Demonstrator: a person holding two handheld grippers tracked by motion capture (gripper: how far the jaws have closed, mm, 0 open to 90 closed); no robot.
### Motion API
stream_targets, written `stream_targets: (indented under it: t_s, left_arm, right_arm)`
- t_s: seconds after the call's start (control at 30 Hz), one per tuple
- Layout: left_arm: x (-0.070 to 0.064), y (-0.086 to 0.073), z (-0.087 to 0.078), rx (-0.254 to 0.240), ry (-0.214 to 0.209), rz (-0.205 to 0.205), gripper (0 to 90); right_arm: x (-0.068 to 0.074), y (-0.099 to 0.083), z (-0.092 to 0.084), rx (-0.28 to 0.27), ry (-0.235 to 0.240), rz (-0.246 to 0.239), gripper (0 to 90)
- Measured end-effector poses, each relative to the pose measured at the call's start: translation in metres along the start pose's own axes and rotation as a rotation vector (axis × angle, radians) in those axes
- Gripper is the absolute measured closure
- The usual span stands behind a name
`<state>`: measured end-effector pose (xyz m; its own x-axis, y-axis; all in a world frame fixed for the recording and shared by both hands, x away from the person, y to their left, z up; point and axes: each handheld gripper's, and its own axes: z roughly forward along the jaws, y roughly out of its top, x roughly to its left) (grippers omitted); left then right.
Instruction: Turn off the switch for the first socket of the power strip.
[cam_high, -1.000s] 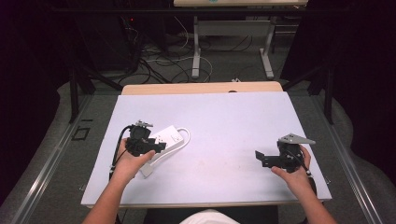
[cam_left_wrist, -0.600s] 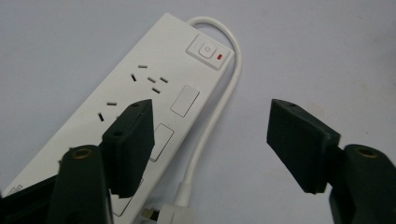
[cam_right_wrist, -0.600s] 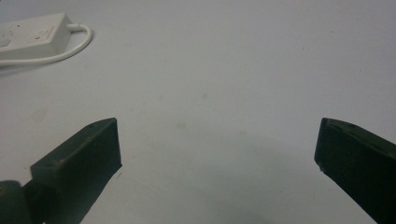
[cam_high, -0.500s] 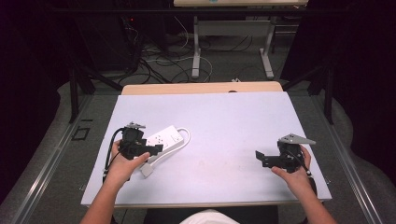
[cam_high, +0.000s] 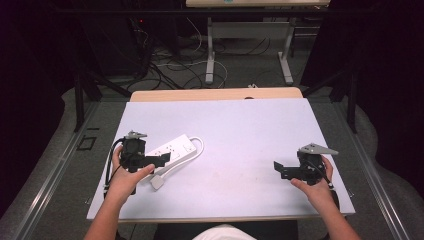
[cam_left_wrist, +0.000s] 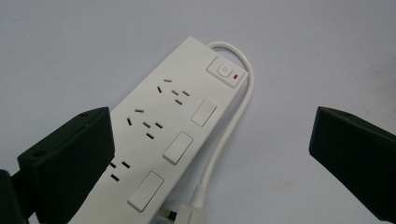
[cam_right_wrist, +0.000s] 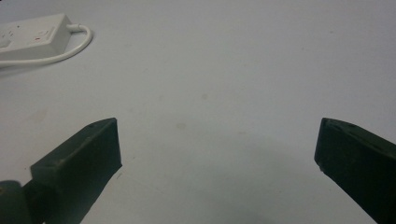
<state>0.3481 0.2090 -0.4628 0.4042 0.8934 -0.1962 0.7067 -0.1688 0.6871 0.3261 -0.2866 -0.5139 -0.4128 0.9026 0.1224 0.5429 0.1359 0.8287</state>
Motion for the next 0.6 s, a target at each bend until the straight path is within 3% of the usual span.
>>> stream_targets:
  t_s: [0.6]
  left_arm:
    - [0.023, -0.014, -0.014, -0.074, 0.044, -0.035, 0.3]
  right_arm:
    - [0.000, 0.000, 0.000, 0.002, 0.000, 0.004, 0.0]
